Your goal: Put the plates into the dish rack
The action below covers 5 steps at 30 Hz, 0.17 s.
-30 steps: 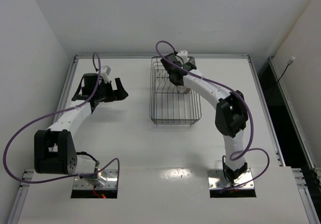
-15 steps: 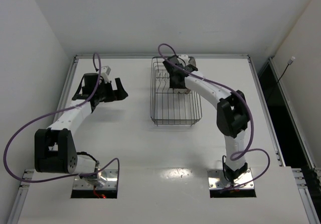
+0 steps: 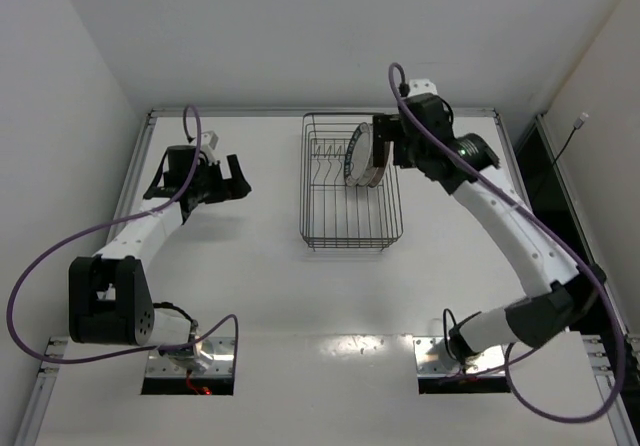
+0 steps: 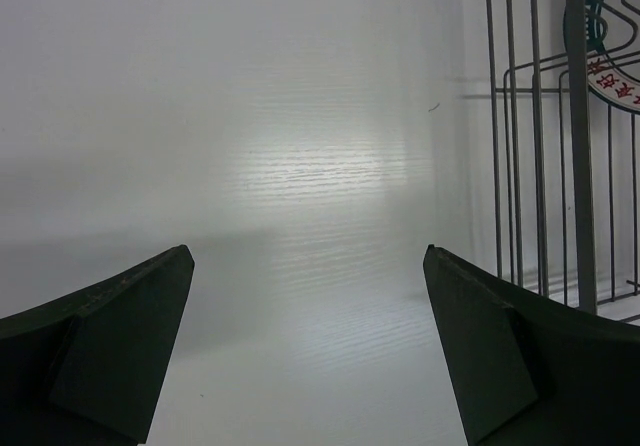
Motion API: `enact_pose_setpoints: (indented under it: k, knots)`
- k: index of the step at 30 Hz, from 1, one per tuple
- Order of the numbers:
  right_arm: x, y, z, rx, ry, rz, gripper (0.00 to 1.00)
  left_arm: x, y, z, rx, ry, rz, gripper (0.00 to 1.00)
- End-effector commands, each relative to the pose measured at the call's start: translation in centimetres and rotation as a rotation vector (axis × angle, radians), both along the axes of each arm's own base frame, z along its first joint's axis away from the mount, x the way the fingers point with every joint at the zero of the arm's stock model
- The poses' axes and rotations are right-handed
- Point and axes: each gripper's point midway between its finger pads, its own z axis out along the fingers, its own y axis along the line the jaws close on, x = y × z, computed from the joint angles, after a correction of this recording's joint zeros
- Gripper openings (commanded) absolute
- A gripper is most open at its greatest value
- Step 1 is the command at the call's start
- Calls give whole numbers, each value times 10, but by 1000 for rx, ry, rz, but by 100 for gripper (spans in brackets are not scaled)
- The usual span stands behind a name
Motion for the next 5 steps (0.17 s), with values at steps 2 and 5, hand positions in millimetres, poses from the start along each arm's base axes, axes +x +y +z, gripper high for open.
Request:
enact_pose_setpoints:
  k: [2,5]
  knots:
    - [-46,-12,-36,-4,77,99,100,11,5,29,30,-86,20,100]
    - [-62,-46,-43,-43,46,-2,100,11,5,29,30,-86,20,100]
